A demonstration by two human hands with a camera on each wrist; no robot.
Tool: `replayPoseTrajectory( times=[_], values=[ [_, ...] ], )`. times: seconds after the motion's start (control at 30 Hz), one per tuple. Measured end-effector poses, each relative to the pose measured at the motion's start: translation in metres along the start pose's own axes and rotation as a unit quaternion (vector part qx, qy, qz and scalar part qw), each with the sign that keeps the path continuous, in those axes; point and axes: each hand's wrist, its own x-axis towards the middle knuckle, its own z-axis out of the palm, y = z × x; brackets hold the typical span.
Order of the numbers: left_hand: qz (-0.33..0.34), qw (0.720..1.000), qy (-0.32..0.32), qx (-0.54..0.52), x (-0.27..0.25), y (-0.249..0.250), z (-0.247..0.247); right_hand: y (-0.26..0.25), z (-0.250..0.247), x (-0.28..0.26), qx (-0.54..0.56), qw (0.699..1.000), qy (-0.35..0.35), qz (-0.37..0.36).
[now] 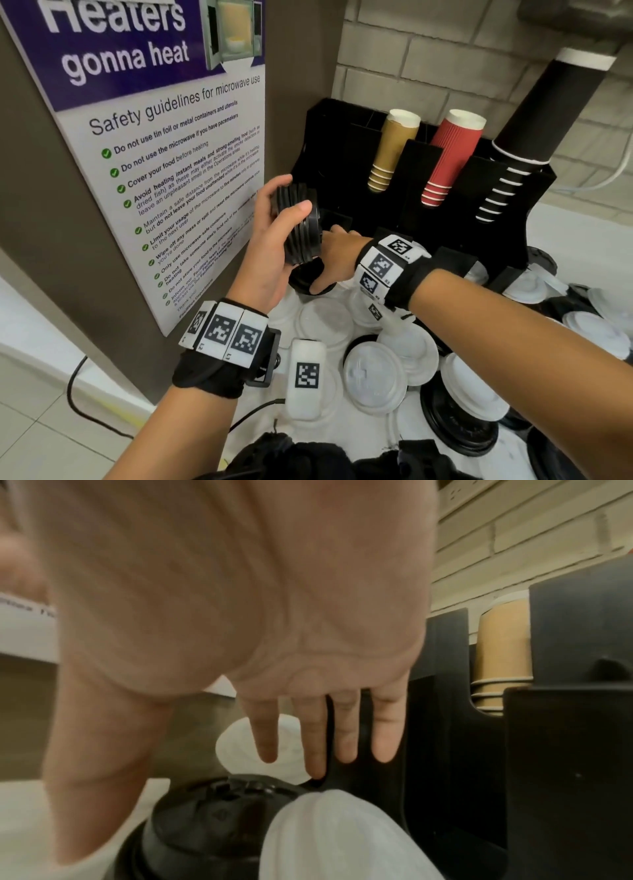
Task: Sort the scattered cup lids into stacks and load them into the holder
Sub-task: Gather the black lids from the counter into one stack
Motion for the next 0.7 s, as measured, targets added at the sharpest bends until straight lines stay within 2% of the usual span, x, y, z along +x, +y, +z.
replayPoseTrajectory(
  times=[0.13,0.23,0.3,0.37,0.5,0.7],
  values=[
    [0.011,1.0,-0.01,0.001,0.001,0.0,-0.003,-0.005,-0.001,0.004,-0.009,0.999,-0.026,0.015],
    [0.016,1.0,-0.01,-0.015,0.002,0.0,-0.005,-0.001,-0.003,0.006,0.022,1.0,-0.005,0.008],
    [0.016,0.999,0.001,-0.034,0.002,0.001,-0.005,0.006,-0.007,0.004,0.045,0.999,0.005,-0.024],
    [0.012,0.998,0.015,-0.054,0.003,0.002,-0.004,0.015,-0.011,-0.001,0.117,0.991,0.013,-0.07],
    [0.005,0.993,0.036,-0.108,0.004,0.004,0.001,0.037,-0.015,-0.019,0.325,0.938,0.065,-0.101],
    [0.008,0.991,0.05,-0.126,0.002,0.008,0.002,0.065,-0.009,-0.048,0.543,0.821,0.15,-0.094]
  ],
)
